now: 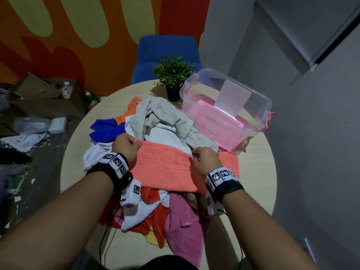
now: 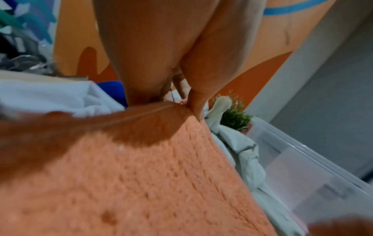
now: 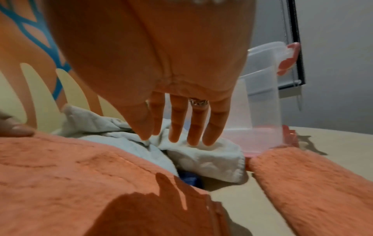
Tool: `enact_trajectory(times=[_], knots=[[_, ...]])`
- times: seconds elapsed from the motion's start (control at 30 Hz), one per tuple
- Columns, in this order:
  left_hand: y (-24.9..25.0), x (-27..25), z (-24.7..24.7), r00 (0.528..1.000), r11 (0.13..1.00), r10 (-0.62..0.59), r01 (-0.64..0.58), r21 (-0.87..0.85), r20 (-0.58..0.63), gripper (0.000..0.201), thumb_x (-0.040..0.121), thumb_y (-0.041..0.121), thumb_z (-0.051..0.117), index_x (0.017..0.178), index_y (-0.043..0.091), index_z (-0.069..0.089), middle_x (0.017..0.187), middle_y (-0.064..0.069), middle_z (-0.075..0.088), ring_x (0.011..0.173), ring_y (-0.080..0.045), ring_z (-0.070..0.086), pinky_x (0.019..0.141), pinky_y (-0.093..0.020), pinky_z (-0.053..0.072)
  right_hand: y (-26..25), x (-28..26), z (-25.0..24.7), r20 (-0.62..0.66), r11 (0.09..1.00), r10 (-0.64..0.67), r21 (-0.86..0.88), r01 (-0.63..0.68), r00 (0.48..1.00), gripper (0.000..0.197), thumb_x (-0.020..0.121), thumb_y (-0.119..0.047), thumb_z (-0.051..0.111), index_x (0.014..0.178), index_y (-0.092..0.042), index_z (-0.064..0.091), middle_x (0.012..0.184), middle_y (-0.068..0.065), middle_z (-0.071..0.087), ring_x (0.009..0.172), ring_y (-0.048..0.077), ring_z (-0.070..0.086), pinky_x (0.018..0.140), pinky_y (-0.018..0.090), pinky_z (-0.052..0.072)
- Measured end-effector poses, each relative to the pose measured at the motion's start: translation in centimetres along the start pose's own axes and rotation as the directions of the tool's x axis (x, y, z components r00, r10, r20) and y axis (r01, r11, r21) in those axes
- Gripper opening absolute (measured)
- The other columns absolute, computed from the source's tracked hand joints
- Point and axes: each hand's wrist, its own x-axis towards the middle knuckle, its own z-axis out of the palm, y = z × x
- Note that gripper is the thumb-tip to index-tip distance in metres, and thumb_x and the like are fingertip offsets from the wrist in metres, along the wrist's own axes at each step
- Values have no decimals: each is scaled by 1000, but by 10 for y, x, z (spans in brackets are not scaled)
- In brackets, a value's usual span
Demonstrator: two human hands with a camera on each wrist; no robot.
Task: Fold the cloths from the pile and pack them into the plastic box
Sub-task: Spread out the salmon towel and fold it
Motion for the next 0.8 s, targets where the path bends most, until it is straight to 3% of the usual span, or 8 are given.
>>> enact_trajectory(times=[0.1, 0.2, 0.27, 0.37, 0.43, 0.5, 0.67, 0.8], knots=[[28, -15, -13, 981, 977, 195, -195, -82, -13, 15, 79, 23, 83, 80, 15, 70, 79, 4, 67, 76, -11, 62, 70, -27, 48, -24, -5, -7, -72, 979, -137, 142, 146, 988, 36, 90, -25, 68, 124, -20, 62, 127, 1, 62, 118, 19, 56, 104, 37, 44], [67, -31, -30, 859, 873, 476, -437, -216, 188, 14, 74, 20, 87, 79, 17, 74, 91, 3, 70, 82, -14, 66, 74, -24, 52, -58, -10, -31, -115, 878, -275, 374, 298, 954, 56, 81, -27, 80, 130, -20, 53, 129, -7, 59, 118, 9, 53, 101, 26, 43], [90, -39, -40, 757, 806, 577, -465, -367, 307, 19, 73, 9, 86, 84, 10, 71, 96, -2, 70, 80, -15, 68, 76, -25, 55, -74, -12, -47, -154, 778, -307, 527, 341, 939, 49, 78, -20, 82, 119, -20, 54, 116, -11, 62, 109, 7, 59, 95, 23, 47], [101, -42, -47, 693, 790, 611, -507, -344, 382, 39, 72, 8, 87, 97, 13, 58, 101, 3, 67, 74, -6, 60, 68, -18, 52, -78, -17, -74, -247, 691, -279, 619, 373, 928, 26, 80, -11, 76, 90, -27, 57, 87, -4, 66, 82, 13, 65, 80, 38, 55], [93, -39, -47, 678, 801, 593, -552, -231, 435, 37, 78, 9, 83, 96, 16, 52, 88, 15, 62, 71, -5, 55, 65, -18, 46, -73, -21, -92, -283, 649, -241, 664, 371, 928, 27, 82, -2, 72, 88, -23, 56, 84, -2, 63, 77, 12, 61, 77, 38, 52], [85, -35, -48, 687, 815, 574, -530, -233, 445, 28, 85, 12, 77, 90, 20, 51, 75, 21, 58, 66, -9, 51, 64, -28, 43, -68, -26, -109, -332, 607, -226, 687, 399, 916, 30, 84, 2, 68, 91, -23, 54, 88, -3, 59, 81, 12, 59, 78, 37, 51], [112, -41, -64, 690, 761, 646, -553, -338, 327, 18, 91, 11, 72, 90, 20, 56, 83, 6, 58, 72, -13, 55, 66, -37, 47, -61, -38, -142, -407, 611, -295, 615, 498, 865, 44, 86, 7, 63, 107, -31, 57, 107, -11, 62, 98, 8, 60, 85, 34, 53], [151, -53, -88, 701, 711, 691, -615, -341, 177, 15, 87, 12, 74, 97, 12, 62, 89, -4, 67, 77, -17, 64, 71, -37, 55, -65, -44, -168, -475, 630, -338, 527, 571, 812, 42, 88, 0, 63, 106, -38, 59, 101, -17, 63, 91, 7, 60, 71, 28, 52]])
